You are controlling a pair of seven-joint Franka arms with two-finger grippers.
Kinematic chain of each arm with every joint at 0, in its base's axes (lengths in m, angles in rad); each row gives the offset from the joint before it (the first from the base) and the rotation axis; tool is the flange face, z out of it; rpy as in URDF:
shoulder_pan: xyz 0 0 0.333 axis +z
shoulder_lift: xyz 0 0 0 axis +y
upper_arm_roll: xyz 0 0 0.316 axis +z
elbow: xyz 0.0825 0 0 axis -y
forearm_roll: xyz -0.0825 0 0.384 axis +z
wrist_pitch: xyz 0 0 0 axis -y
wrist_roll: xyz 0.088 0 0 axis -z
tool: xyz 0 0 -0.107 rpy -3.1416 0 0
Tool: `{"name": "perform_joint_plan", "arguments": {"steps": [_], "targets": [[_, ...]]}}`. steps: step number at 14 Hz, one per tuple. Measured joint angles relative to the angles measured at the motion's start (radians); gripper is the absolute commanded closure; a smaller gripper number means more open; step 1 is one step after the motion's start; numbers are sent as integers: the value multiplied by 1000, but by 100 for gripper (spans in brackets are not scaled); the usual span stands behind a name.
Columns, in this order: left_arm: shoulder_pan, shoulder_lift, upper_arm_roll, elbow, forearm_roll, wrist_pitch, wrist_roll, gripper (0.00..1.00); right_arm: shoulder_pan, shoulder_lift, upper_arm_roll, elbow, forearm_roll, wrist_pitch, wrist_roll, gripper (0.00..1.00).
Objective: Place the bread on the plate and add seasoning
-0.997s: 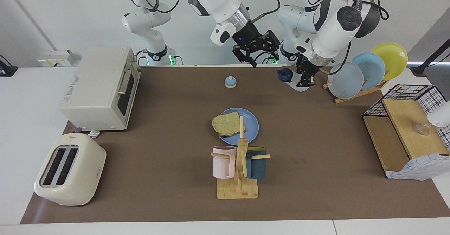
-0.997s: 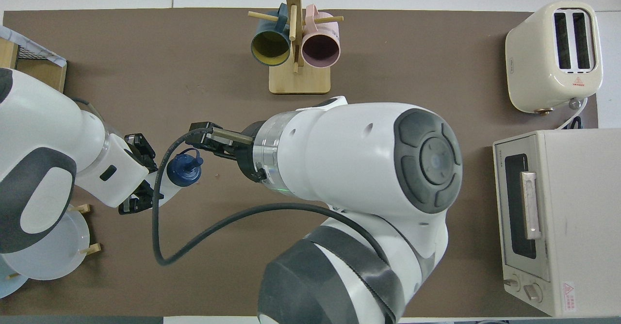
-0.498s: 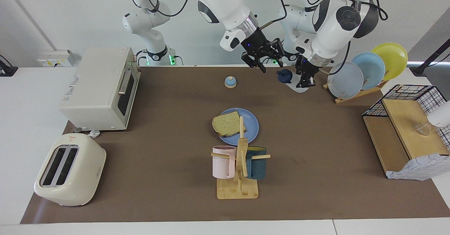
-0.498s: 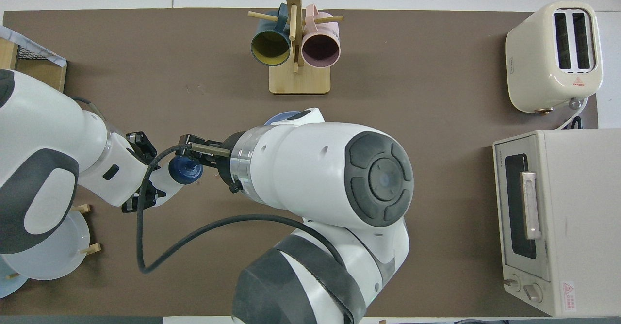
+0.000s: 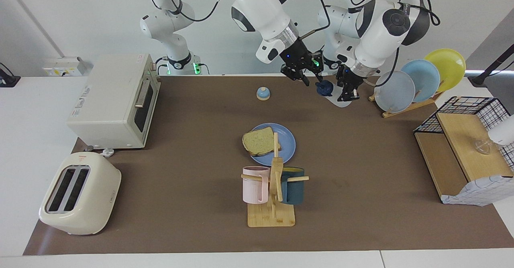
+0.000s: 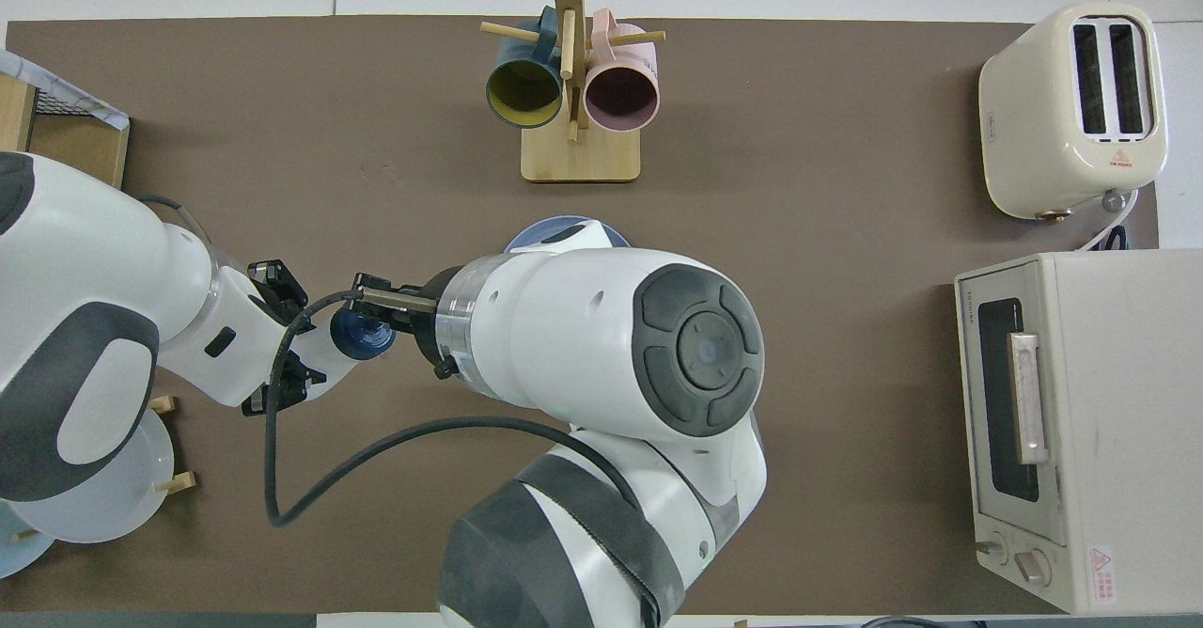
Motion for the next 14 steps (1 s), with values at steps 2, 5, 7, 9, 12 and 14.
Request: {"name": "perform_joint_plan", "arguments": {"steps": [2,5,7,9,12,14], "targets": [[0,-6,0,-4,-3,3,0,100,0,0,0,-2,-4,14,0,55],[0,-8,-1,-5,-5,6,-1,100,1,6,0,-9,-28,33,0,57],[0,-8,-1,-6,-8,8,-1,100,11,9,0,-10,-30,34,0,57],[0,-8,-1,-6,-19,10,-3,100,19,9,0,-10,-30,35,0,58],[0,-8,-1,-6,-23,11,-8,100,21,9,0,-10,-30,35,0,60],[0,-8,-1,-7,-23,12,-10,100,21,9,0,-10,-30,36,0,60]]}}
